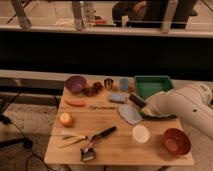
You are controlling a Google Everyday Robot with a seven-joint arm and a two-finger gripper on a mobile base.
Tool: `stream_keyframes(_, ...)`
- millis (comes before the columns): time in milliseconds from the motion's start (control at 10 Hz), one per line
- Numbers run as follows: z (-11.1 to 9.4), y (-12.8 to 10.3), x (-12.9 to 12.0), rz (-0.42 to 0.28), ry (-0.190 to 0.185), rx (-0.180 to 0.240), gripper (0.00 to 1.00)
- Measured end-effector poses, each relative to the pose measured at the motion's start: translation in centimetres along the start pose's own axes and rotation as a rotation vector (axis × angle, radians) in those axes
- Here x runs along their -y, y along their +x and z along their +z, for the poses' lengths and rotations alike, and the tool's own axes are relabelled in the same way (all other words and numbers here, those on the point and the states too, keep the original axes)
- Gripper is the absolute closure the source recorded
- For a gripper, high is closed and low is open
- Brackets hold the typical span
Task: Place eraser in red bowl
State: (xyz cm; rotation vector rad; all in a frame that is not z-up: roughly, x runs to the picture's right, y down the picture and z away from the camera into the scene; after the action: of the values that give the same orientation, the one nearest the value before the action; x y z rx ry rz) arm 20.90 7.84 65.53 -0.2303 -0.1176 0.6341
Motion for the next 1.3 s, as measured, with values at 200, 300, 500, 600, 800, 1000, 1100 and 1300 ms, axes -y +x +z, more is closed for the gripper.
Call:
stream_keyframes(200, -0.9, 1.4, 0.7, 0.025, 0.024, -0.014, 1.00)
stream_keyframes(300, -1.7, 2.6, 1.2, 0.043, 0.047, -0.026, 1.00)
stream_keyframes(500, -2.6, 4.0, 1.8, 0.065, 0.073, -0.038, 1.00)
stream_keyframes(600, -3.2, 4.8, 2.1, 0.082, 0.095, -0.045, 1.00)
stream_keyframes(800, -4.4, 6.3, 2.6, 0.115, 0.128, -0.055, 1.00)
stream_keyframes(1000, -5.1, 7.0, 2.8, 0.142, 0.152, -0.062, 1.00)
stream_keyframes(1100, -5.3, 7.2, 2.9, 0.152, 0.160, -0.063, 1.00)
stream_keyframes(1300, -5.8, 7.8, 3.1, 0.158, 0.172, -0.056, 1.00)
